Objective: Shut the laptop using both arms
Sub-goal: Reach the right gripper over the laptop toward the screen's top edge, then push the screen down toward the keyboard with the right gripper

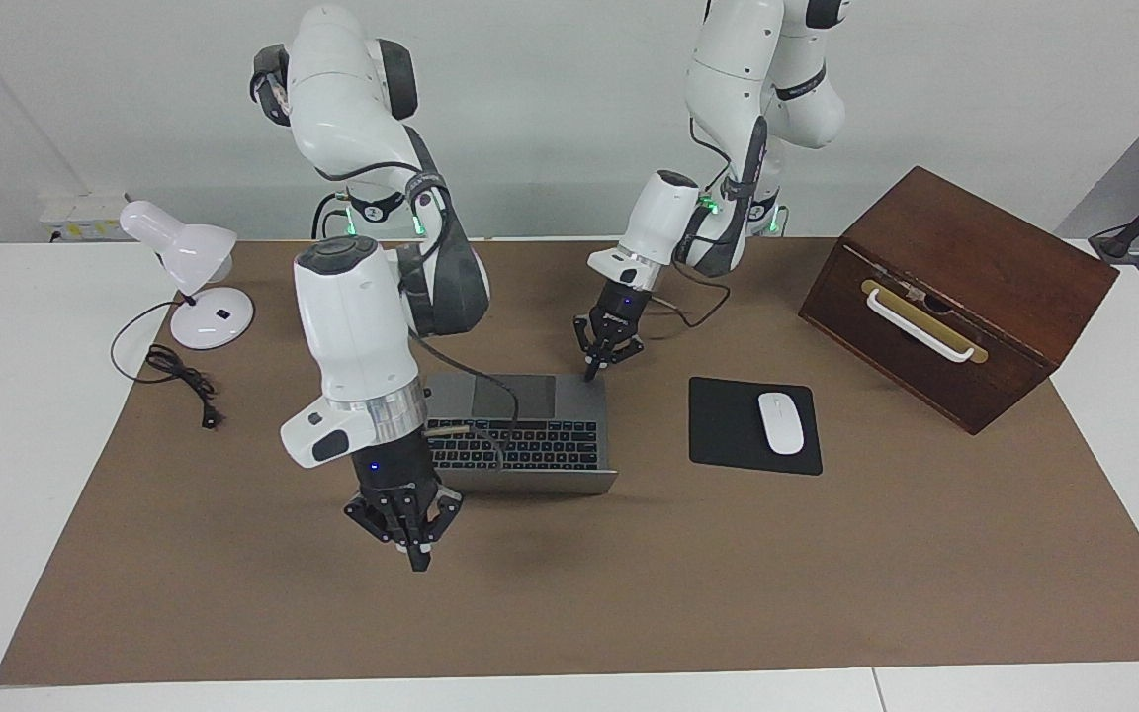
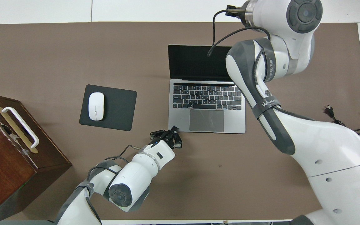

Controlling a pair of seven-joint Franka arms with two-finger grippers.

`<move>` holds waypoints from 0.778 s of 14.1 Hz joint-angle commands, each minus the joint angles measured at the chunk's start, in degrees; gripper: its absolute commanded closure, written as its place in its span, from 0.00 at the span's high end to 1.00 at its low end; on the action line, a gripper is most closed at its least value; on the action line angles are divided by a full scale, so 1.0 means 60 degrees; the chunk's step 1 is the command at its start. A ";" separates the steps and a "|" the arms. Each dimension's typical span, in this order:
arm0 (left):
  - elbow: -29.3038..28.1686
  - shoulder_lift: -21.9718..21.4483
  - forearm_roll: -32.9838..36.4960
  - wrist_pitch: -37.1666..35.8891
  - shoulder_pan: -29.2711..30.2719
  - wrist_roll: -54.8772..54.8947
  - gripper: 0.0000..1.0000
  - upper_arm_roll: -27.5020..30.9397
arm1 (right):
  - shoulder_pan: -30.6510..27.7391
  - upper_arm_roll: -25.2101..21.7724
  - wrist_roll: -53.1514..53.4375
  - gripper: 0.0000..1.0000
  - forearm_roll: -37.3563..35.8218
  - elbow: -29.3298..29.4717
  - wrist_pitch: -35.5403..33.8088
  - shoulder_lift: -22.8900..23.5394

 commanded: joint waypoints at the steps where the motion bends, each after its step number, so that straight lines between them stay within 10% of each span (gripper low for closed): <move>1: 0.0263 0.0545 -0.0083 0.0081 0.0045 0.0151 0.00 -0.0016 | -0.0011 -0.0012 0.0354 0.00 -0.0200 0.0197 -0.0002 0.0132; 11: 0.0380 0.0779 -0.0039 0.0081 0.0089 0.0151 0.00 -0.0002 | 0.0838 0.0046 0.0882 0.00 -0.0009 0.0153 -0.0119 0.0146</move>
